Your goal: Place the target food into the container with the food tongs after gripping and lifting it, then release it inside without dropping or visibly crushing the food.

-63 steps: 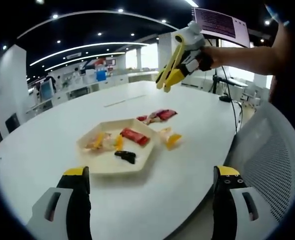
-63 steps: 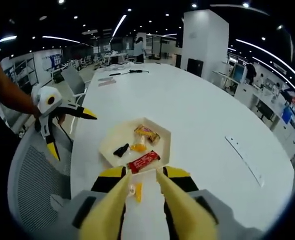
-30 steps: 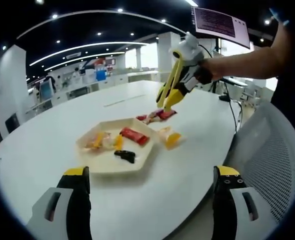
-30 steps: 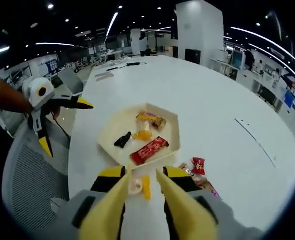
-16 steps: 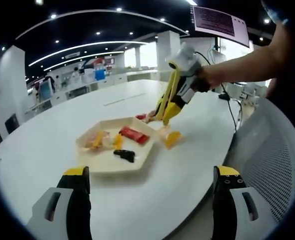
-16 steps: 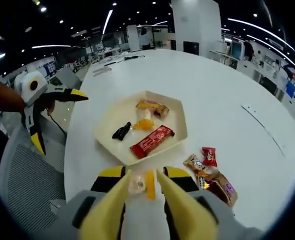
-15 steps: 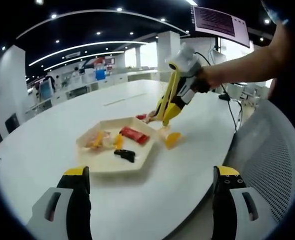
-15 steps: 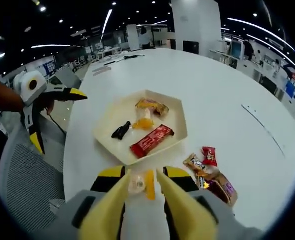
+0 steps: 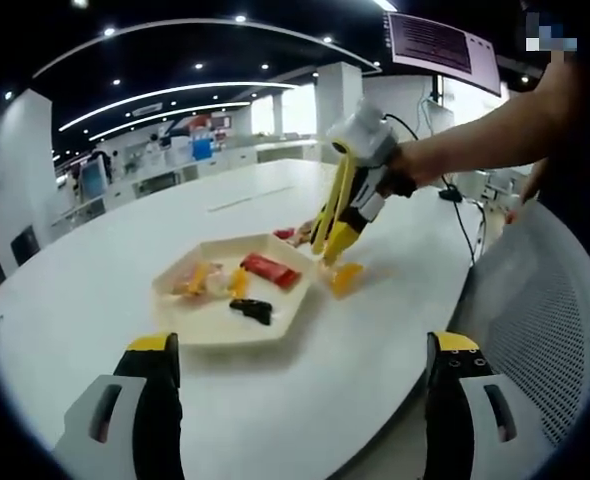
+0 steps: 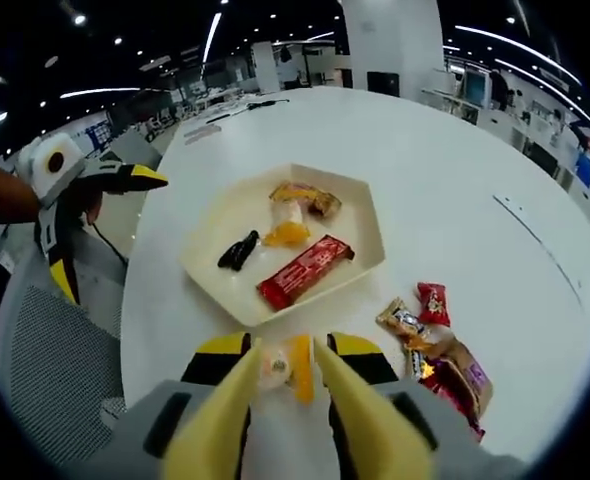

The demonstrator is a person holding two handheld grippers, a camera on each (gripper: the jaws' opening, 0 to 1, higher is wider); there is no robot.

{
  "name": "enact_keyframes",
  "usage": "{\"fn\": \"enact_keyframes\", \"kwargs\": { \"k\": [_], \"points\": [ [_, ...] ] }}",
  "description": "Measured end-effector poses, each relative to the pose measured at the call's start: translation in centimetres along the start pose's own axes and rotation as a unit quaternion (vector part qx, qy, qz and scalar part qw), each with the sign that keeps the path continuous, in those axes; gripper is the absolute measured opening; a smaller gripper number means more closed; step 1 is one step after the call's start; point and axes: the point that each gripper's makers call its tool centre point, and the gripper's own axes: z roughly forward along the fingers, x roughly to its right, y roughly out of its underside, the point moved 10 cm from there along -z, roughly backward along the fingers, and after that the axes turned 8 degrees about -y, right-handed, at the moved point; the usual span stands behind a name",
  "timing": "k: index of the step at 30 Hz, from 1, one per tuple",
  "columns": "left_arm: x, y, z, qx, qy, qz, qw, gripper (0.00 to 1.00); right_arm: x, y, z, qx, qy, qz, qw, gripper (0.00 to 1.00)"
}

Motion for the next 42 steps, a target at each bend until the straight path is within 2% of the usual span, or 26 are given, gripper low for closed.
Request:
{"fn": "enact_keyframes", "kwargs": {
  "k": [5, 12, 15, 17, 23, 35, 39, 42],
  "points": [
    [0.0, 0.1, 0.0, -0.001, 0.001, 0.001, 1.0, 0.99, 0.2, 0.3, 0.1, -0.006, -0.001, 0.014, 0.9999, 0.3],
    [0.0, 0.0, 0.0, -0.001, 0.0, -0.001, 1.0, 0.99, 0.7, 1.0, 0.1, 0.0, -0.011, 0.061, 0.998, 0.3],
    [0.0, 0.0, 0.0, -0.001, 0.001, 0.0, 1.0, 0.98, 0.6, 1.2, 0.2, -0.01, -0.025, 0.087, 0.9959, 0.3],
    [0.0, 0.0, 0.0, -0.001, 0.0, -0.001, 1.0, 0.98, 0.8, 1.2, 0.2, -0.006, -0.023, 0.09, 0.9957, 0.29],
    [0.0, 0.0, 0.0, 0.0, -0.001, -0.001, 1.0, 0.98, 0.1, 0.6, 0.3, -0.011, -0.031, 0.073, 0.9968, 0.21],
    [0.0, -0.1, 0.0, 0.001, -0.001, 0.0, 1.0, 0.98, 0.5, -0.3, -2.0, 0.005, 0.009, 0.052, 0.9986, 0.16],
    [0.0, 0.0, 0.0, 0.002, 0.0, 0.003, 1.0, 0.98, 0.7, -0.5, -3.1, 0.014, 0.032, 0.041, 0.9985, 0.16],
    [0.0, -0.1, 0.0, 0.002, 0.0, 0.003, 1.0, 0.98, 1.0, -1.0, -4.1, 0.026, 0.057, 0.017, 0.9979, 0.16]
  ]
}}
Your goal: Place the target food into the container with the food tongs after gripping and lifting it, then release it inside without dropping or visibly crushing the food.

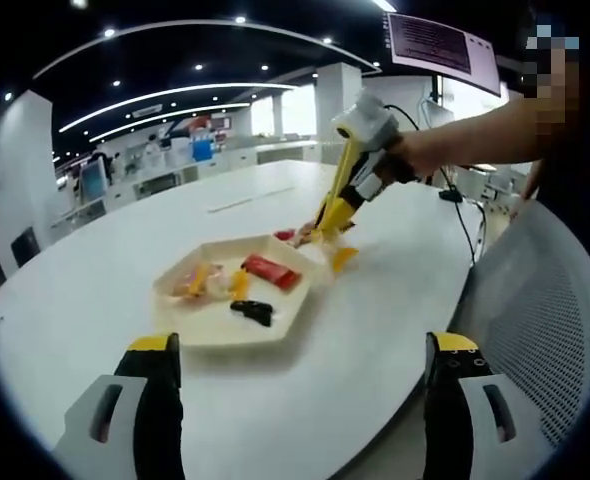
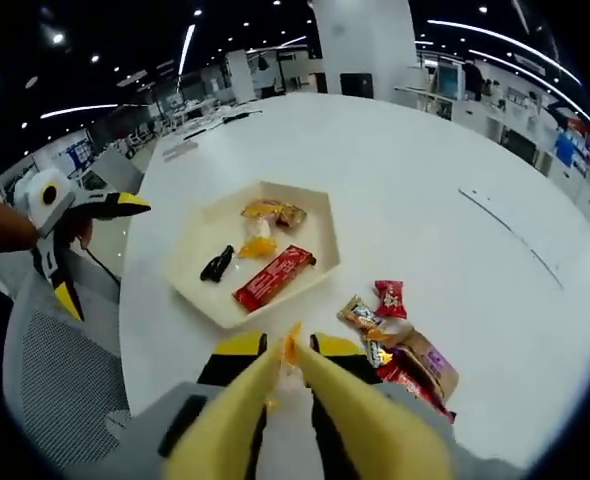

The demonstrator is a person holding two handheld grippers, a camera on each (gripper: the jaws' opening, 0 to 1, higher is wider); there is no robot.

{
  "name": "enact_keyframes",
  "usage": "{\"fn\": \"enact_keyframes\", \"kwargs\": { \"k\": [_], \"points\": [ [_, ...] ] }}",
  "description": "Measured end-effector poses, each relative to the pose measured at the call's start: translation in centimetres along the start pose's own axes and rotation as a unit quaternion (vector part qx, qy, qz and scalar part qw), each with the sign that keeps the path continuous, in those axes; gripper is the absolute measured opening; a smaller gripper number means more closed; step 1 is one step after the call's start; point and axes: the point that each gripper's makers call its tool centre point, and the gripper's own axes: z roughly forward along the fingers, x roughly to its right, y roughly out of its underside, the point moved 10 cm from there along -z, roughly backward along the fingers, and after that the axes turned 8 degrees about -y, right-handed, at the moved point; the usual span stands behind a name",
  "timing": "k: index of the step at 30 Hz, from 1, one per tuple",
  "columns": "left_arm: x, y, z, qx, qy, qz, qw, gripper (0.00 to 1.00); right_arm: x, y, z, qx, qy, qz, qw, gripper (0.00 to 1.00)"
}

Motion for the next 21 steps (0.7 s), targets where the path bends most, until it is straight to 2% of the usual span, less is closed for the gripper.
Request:
{"fn": "enact_keyframes", "kwargs": {
  "k": [6, 10, 21],
  "points": [
    [0.0, 0.0, 0.0, 0.0, 0.0, 0.001, 1.0, 0.98, -0.1, 0.1, -0.6, -0.007, 0.015, -0.021, 0.9996, 0.18],
    [0.0, 0.0, 0.0, 0.0, 0.0, 0.001, 1.0, 0.98, -0.1, 0.1, -0.8, -0.003, 0.015, -0.021, 0.9997, 0.17],
    [0.0, 0.0, 0.0, 0.001, 0.001, 0.0, 1.0, 0.98, 0.5, -1.2, -2.1, 0.008, 0.022, -0.017, 0.9996, 0.15]
  ]
}}
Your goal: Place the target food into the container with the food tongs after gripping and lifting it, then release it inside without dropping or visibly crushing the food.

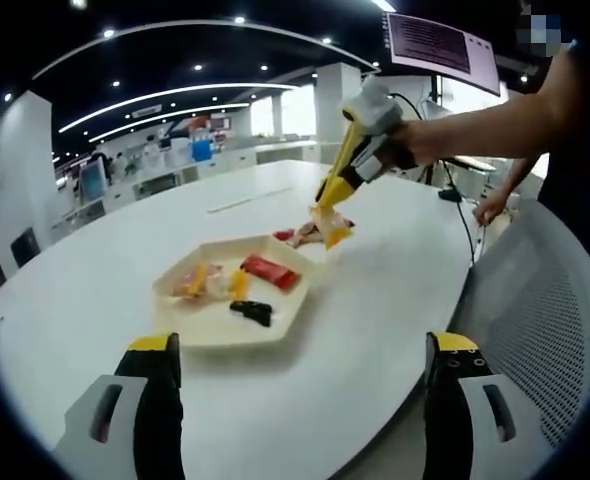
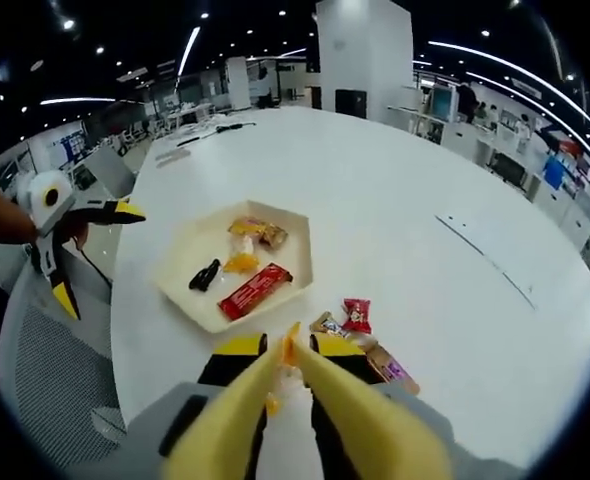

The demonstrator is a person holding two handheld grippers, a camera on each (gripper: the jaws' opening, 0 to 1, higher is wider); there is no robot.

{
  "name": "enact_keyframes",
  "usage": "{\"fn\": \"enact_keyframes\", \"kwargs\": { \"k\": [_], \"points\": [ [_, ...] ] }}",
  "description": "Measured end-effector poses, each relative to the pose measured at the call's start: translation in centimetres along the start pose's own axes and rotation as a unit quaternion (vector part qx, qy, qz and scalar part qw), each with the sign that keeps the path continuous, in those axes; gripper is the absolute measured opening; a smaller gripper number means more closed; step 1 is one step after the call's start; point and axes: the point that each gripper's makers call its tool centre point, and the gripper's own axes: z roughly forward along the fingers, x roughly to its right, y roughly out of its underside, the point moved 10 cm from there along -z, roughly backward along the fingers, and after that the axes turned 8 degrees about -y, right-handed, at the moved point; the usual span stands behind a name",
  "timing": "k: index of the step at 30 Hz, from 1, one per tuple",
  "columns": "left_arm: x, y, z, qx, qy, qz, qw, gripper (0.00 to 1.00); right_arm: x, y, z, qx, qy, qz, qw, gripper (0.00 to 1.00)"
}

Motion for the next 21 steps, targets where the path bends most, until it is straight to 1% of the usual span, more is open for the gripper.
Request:
{"fn": "enact_keyframes", "kwargs": {
  "k": [4, 7, 12, 15, 21],
  "points": [
    [0.0, 0.0, 0.0, 0.001, -0.001, 0.0, 1.0, 0.98, 0.3, -0.6, -0.4, 0.004, 0.003, -0.002, 1.0, 0.15],
    [0.0, 0.0, 0.0, 0.001, -0.001, 0.0, 1.0, 0.98, 0.3, -1.4, -0.5, 0.011, 0.004, -0.005, 0.9999, 0.15],
    [0.0, -0.1, 0.0, 0.002, 0.0, 0.0, 1.0, 0.98, 0.0, -3.4, -0.4, 0.019, 0.003, -0.02, 0.9996, 0.14],
    [0.0, -0.1, 0.0, 0.003, -0.001, -0.001, 1.0, 0.98, -0.3, -4.6, 0.0, 0.023, -0.001, -0.029, 0.9993, 0.14],
    [-0.1, -0.1, -0.1, 0.005, -0.003, -0.002, 1.0, 0.98, -1.6, -7.5, 1.8, 0.032, -0.02, -0.051, 0.998, 0.15]
  ]
}}
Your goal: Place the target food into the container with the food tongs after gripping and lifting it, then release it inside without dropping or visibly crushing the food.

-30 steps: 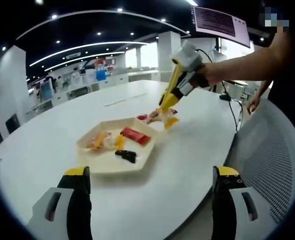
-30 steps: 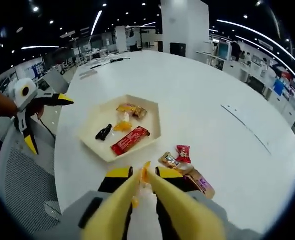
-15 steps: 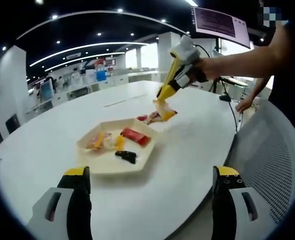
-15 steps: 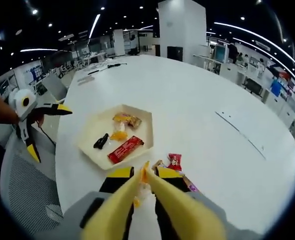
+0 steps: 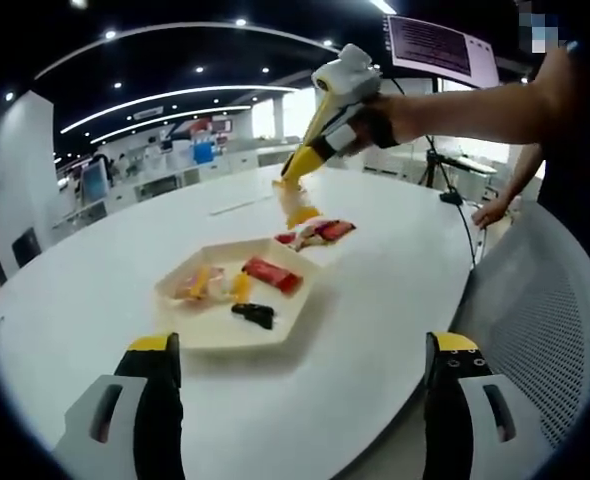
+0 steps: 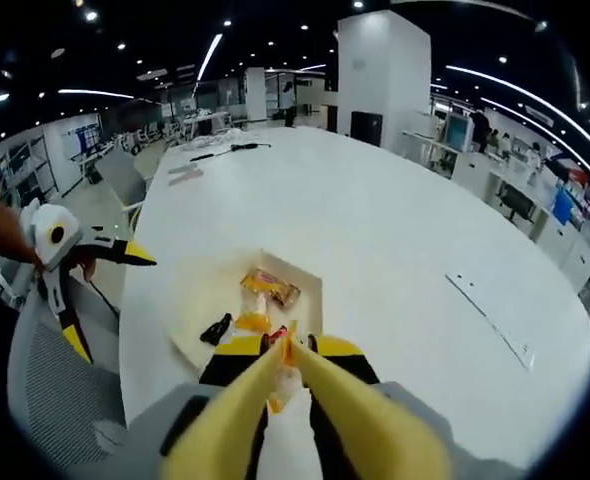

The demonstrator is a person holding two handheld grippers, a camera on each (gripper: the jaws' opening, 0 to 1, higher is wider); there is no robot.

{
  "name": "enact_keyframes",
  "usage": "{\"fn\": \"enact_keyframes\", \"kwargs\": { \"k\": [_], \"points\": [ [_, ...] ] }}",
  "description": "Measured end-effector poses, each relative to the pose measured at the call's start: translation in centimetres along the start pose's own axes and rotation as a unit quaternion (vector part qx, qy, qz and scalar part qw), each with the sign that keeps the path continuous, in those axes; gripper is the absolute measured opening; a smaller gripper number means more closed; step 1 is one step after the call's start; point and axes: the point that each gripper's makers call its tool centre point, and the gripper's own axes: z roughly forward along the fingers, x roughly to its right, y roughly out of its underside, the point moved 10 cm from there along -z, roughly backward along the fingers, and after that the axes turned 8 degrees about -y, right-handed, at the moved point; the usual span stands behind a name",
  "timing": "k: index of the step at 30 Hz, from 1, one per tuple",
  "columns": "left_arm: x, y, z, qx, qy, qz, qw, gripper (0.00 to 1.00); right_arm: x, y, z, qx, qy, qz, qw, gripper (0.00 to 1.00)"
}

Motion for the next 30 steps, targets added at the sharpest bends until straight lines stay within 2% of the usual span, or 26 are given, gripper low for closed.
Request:
{"fn": "enact_keyframes", "kwargs": {
  "k": [14, 18, 23, 25, 30],
  "points": [
    [0.0, -0.1, 0.0, 0.002, -0.002, 0.0, 1.0, 0.98, -3.1, -7.6, 5.0, 0.027, -0.042, -0.04, 0.9979, 0.15],
    [-0.1, 0.0, 0.0, 0.0, -0.004, 0.0, 1.0, 0.99, -3.5, -8.1, 6.1, 0.024, -0.05, -0.046, 0.9974, 0.16],
    [-0.2, 0.0, 0.0, -0.001, -0.008, -0.001, 1.0, 0.99, -3.6, -7.5, 7.1, 0.018, -0.06, -0.048, 0.9969, 0.21],
    [-0.2, 0.0, 0.0, -0.001, -0.008, -0.002, 1.0, 0.99, -3.6, -7.3, 7.1, 0.025, -0.055, -0.061, 0.9963, 0.22],
    [-0.2, 0.1, 0.0, -0.003, -0.007, -0.001, 1.0, 0.99, -3.3, -7.0, 6.3, 0.027, -0.053, -0.058, 0.9965, 0.24]
  ]
}}
